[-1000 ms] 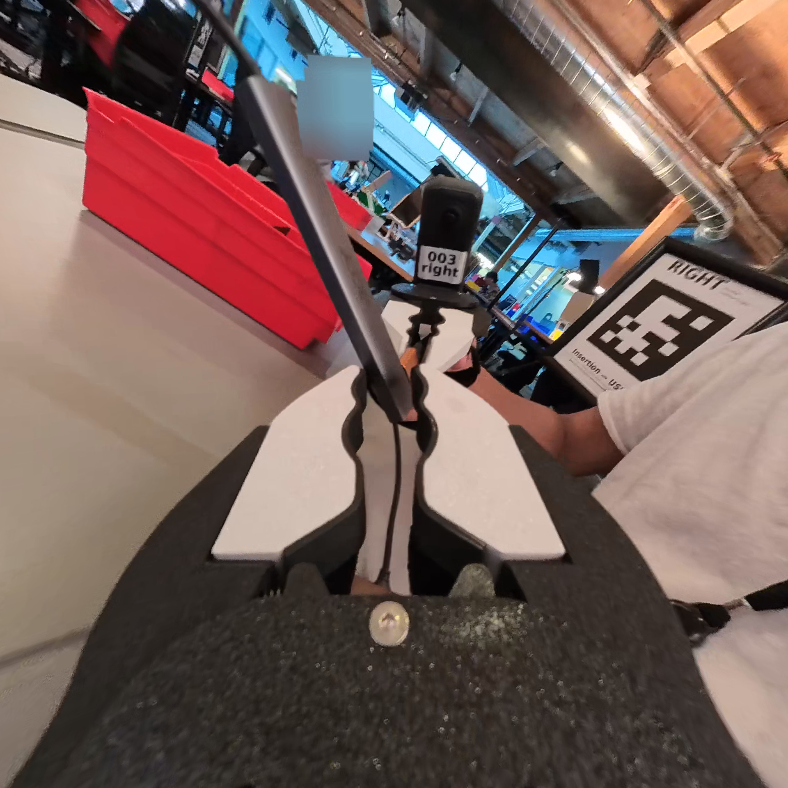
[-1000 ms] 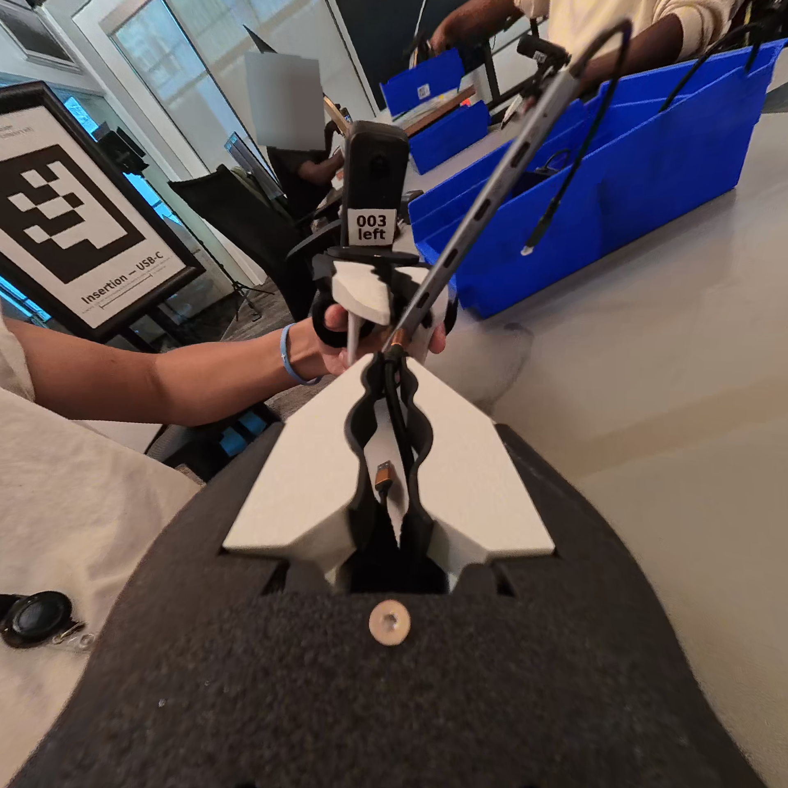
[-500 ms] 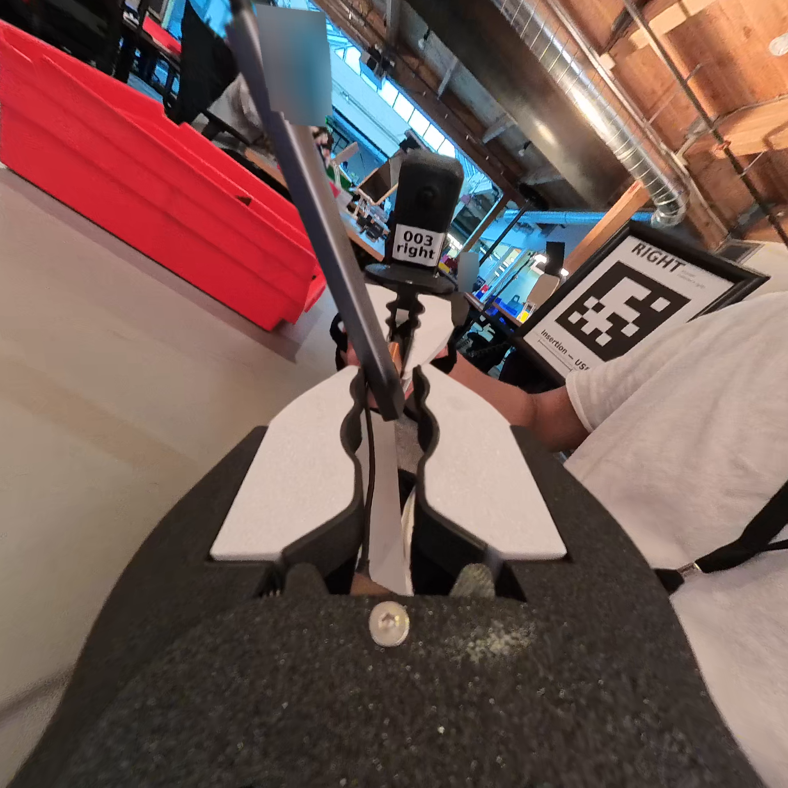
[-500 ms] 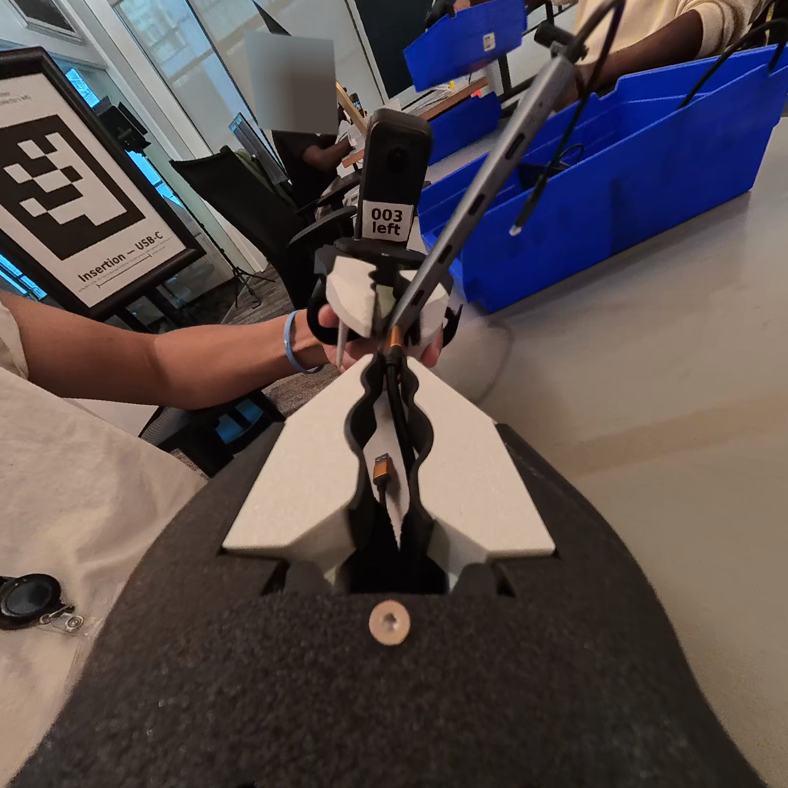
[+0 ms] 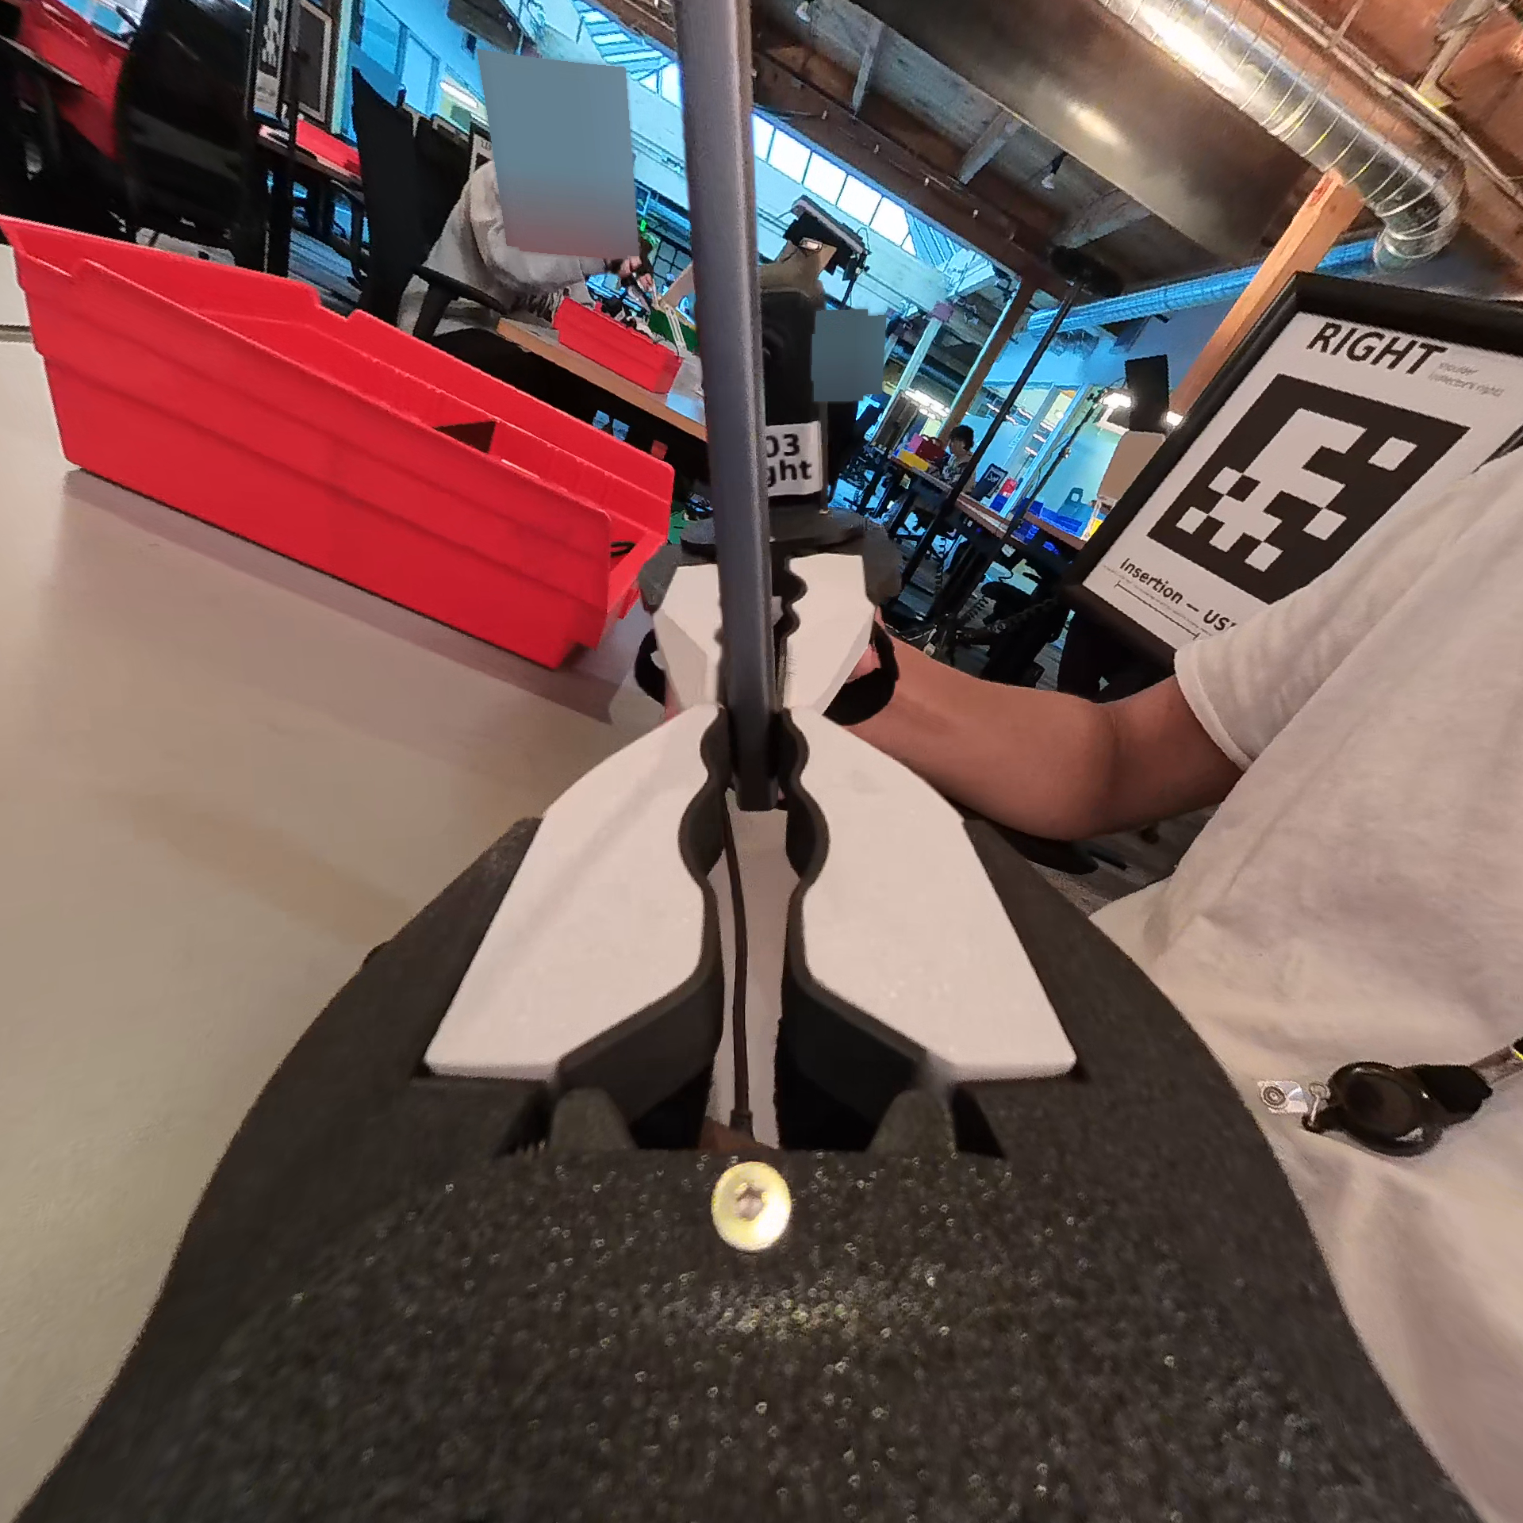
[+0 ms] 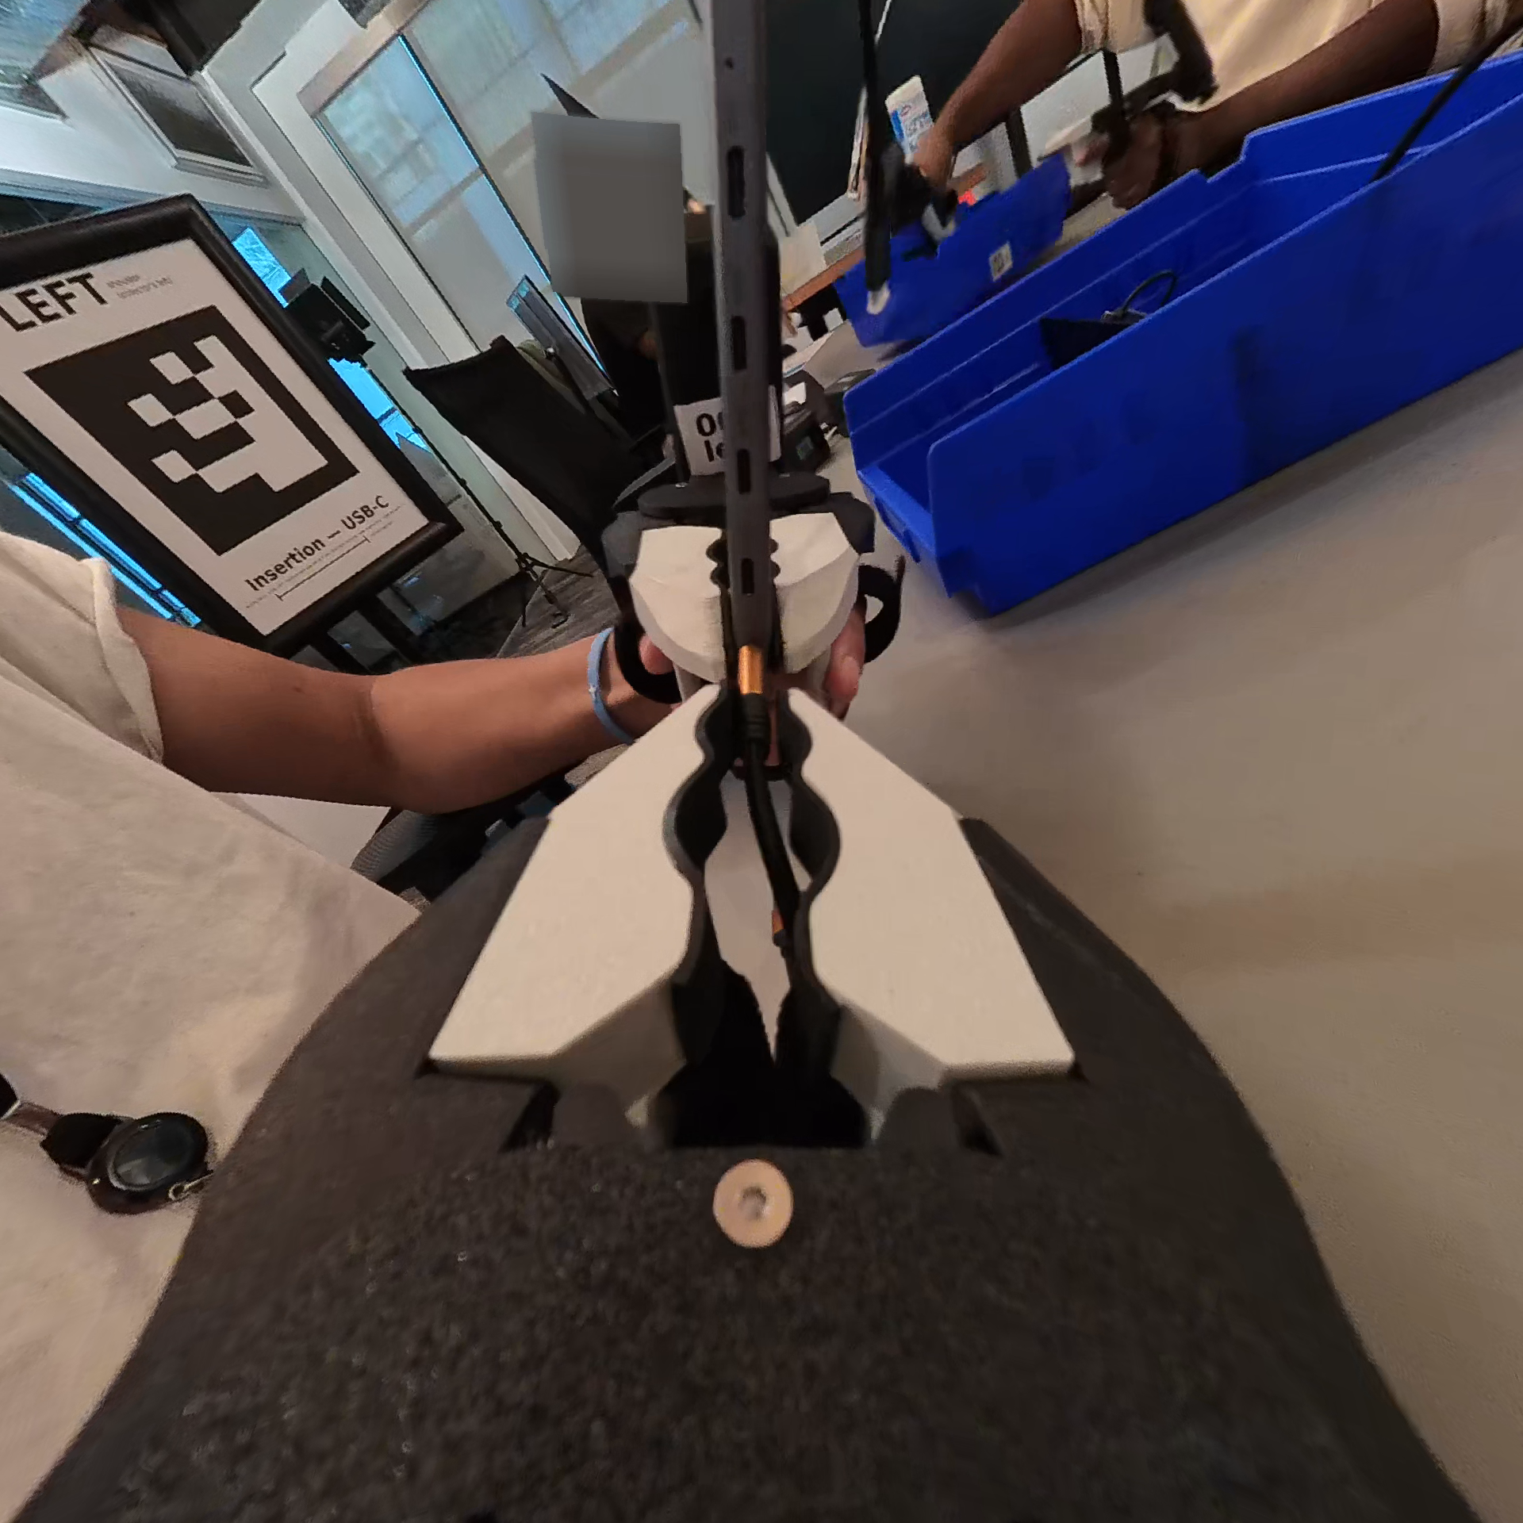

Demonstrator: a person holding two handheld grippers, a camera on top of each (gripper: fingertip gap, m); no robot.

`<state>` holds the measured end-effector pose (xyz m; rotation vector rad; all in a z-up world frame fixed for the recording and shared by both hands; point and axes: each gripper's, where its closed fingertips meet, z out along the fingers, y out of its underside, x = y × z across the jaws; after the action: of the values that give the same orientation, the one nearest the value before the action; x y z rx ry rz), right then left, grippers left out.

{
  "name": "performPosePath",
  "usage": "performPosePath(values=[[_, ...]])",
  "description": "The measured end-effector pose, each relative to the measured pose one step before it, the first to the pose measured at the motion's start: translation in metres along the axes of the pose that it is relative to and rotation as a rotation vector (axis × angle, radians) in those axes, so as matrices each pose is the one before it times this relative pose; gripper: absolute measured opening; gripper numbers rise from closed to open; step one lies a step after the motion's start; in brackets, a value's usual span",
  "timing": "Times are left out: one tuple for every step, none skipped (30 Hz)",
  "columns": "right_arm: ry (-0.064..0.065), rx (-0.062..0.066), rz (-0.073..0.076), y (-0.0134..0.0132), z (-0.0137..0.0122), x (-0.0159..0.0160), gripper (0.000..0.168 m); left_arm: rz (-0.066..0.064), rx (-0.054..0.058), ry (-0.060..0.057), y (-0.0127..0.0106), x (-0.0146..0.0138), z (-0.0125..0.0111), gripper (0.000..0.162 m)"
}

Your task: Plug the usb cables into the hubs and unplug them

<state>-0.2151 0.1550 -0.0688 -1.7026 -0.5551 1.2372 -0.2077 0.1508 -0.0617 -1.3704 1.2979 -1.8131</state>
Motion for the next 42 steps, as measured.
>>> performPosePath(values=[[-0.0027,0.0055,-0.0002,-0.00041,0.00059,-0.00103,0.005,0.0026,-0.0032,0.0000,0.00045,-0.00035,-0.00018,0.010],[0.0039,0.0052,0.0007,-0.00014,0.00058,0.00023,0.004,0.0084,-0.0069,-0.0033,0.00080,-0.00052,-0.00020,0.010],[-0.0003,0.0033,0.0008,0.00052,0.00029,0.00020,0.004,0.0125,-0.0111,-0.0068,0.00099,-0.00060,-0.00032,0.010],[-0.0073,0.0035,-0.0034,0.00047,0.00025,-0.00086,0.004,0.0145,-0.0128,-0.0033,0.00081,0.00032,-0.00039,0.010],[-0.0069,0.0043,-0.0052,0.00026,0.00012,-0.00089,0.004,0.0148,-0.0128,-0.0010,0.00050,0.00071,-0.00040,0.010],[-0.0078,-0.0027,-0.0056,0.00075,0.00006,-0.00099,0.004,0.0173,-0.0157,-0.0029,0.00062,0.00081,-0.00036,0.010],[-0.0048,-0.0076,-0.0149,0.00133,0.00005,-0.00102,0.004,0.0244,-0.0242,-0.0062,0.00140,0.00092,-0.00043,0.010],[-0.0055,-0.0009,-0.0252,0.00053,0.00040,-0.00198,0.004,0.0305,-0.0245,-0.0063,0.00116,0.00177,-0.00059,0.010],[-0.0060,-0.0055,-0.0214,0.00040,0.00046,-0.00249,0.004,0.0315,-0.0215,-0.0035,0.00034,0.00237,-0.00080,0.010],[-0.0023,-0.0118,-0.0158,0.00094,0.00079,-0.00164,0.004,0.0298,-0.0246,-0.0054,0.00041,0.00201,-0.00119,0.010],[-0.0114,-0.0110,-0.0182,0.00094,0.00037,-0.00302,0.004,0.0217,-0.0213,-0.0013,0.00052,0.00225,-0.00130,0.010],[-0.0014,-0.0132,-0.0193,0.00135,0.00016,-0.00141,0.004,0.0144,-0.0161,0.0042,0.00070,0.00253,-0.00099,0.010],[-0.0034,-0.0168,-0.0100,0.00226,-0.00009,-0.00109,0.004,0.0125,-0.0159,-0.0004,0.00156,0.00128,-0.00082,0.010],[-0.0053,-0.0146,-0.0068,0.00203,-0.00073,-0.00085,0.004,0.0052,-0.0129,0.0039,0.00172,0.00124,-0.00047,0.010],[-0.0030,-0.0041,-0.0112,0.00062,-0.00139,-0.00056,0.004,0.0030,-0.0068,0.0034,0.00117,0.00092,-0.00013,0.010],[-0.0023,-0.0098,-0.0061,0.00126,-0.00127,-0.00029,0.004,0.0020,-0.0059,0.0027,0.00087,0.00066,0.00002,0.010],[-0.0018,-0.0052,-0.0058,0.00055,-0.00078,-0.00068,0.004,0.0032,-0.0073,0.0023,0.00085,0.00070,0.00005,0.010],[-0.0073,0.0013,-0.0008,-0.00009,0.00029,-0.00158,0.004,0.0023,-0.0021,0.0051,-0.00001,0.00111,-0.00020,0.010],[-0.0035,0.0063,0.0026,-0.00076,0.00051,-0.00076,0.004,-0.0039,0.0039,0.0062,-0.00074,0.00098,-0.00064,0.010],[0.0040,0.0132,0.0113,-0.00188,-0.00042,0.00140,0.004,-0.0039,0.0091,-0.0036,-0.00137,-0.00053,-0.00025,0.010],[-0.0101,0.0163,0.0184,-0.00265,-0.00084,-0.00049,0.004,-0.0058,0.0158,-0.0038,-0.00224,-0.00071,0.00033,0.010],[-0.0083,0.0107,0.0209,-0.00212,-0.00046,-0.00036,0.004,-0.0108,0.0181,0.0050,-0.00248,0.00008,0.00033,0.010],[0.0014,0.0077,0.0094,-0.00199,-0.00004,0.00073,0.004,-0.0107,0.0171,0.0029,-0.00180,-0.00060,0.00001,0.010],[-0.0029,0.0049,-0.0001,-0.00105,0.00054,-0.00087,0.005,-0.0137,0.0166,0.0069,-0.00125,-0.00033,-0.00021,0.010],[0.0015,0.0048,-0.0007,-0.00082,0.00044,-0.00043,0.005,-0.0125,0.0140,0.0098,-0.00093,0.00019,-0.00021,0.010],[0.0013,0.0040,0.0001,-0.00048,0.00033,-0.00028,0.006,-0.0054,0.0070,0.0050,-0.00038,0.00014,0.00023,0.010],[-0.0036,0.0008,0.0010,0.00006,0.00042,-0.00099,0.007,-0.0007,-0.0040,0.0039,0.00082,0.00054,0.00078,0.010],[0.0022,-0.0009,-0.0016,0.00039,0.00041,0.00001,0.006,0.0045,-0.0079,0.0001,0.00123,0.00044,0.00127,0.010],[0.0002,-0.0029,-0.0025,0.00073,0.00030,-0.00008,0.006,0.0033,-0.0044,-0.0010,0.00092,0.00052,0.00140,0.010],[-0.0006,-0.0028,0.0017,0.00052,0.00050,-0.00030,0.006,-0.0013,-0.0033,0.0020,0.00092,0.00060,0.00134,0.010],[0.0055,-0.0018,-0.0069,0.00030,0.00010,0.00037,0.005,-0.0015,-0.0006,0.0005,0.00056,0.00013,0.00096,0.010],[0.0099,-0.0024,-0.0104,0.00030,-0.00007,0.00090,0.005,-0.0014,-0.0010,-0.0021,0.00027,-0.00026,0.00026,0.010],[0.0049,-0.0079,-0.0018,0.00114,0.00032,0.00060,0.005,0.0022,-0.0070,-0.0042,0.00091,-0.00047,-0.00006,0.010],[0.0029,-0.0030,-0.0046,0.00058,0.00023,0.00050,0.005,0.0052,-0.0071,-0.0042,0.00092,-0.00031,-0.00013,0.010],[0.0028,-0.0044,-0.0102,0.00101,0.00002,0.00035,0.005,0.0046,-0.0082,-0.0040,0.00094,-0.00021,-0.00001,0.010],[0.0074,-0.0078,-0.0194,0.00145,-0.00022,0.00081,0.005,0.0125,-0.0158,-0.0090,0.00170,-0.00059,0.00008,0.010],[0.0001,-0.0007,-0.0195,0.00024,-0.00022,-0.00045,0.004,0.0212,-0.0184,-0.0122,0.00136,-0.00023,-0.00004,0.010],[-0.0010,0.0021,-0.0118,-0.00065,0.00007,-0.00011,0.005,0.0197,-0.0141,-0.0091,-0.00010,0.00023,-0.00038,0.010],[-0.0065,0.0083,-0.0054,-0.00148,0.00027,-0.00110,0.005,0.0158,-0.0096,-0.0069,-0.00078,0.00048,-0.00068,0.010],[-0.0133,0.0039,0.0030,-0.00058,0.00048,-0.00206,0.005,0.0095,-0.0038,0.0022,-0.00101,0.00146,-0.00095,0.010],[0.0015,-0.0106,-0.0033,0.00184,0.00068,0.00003,0.005,0.0070,-0.0100,0.0018,0.00094,0.00108,-0.00047,0.010],[0.0012,-0.0099,-0.0073,0.00217,0.00048,-0.00038,0.005,0.0078,-0.0139,-0.0028,0.00233,0.00031,-0.00019,0.010]])
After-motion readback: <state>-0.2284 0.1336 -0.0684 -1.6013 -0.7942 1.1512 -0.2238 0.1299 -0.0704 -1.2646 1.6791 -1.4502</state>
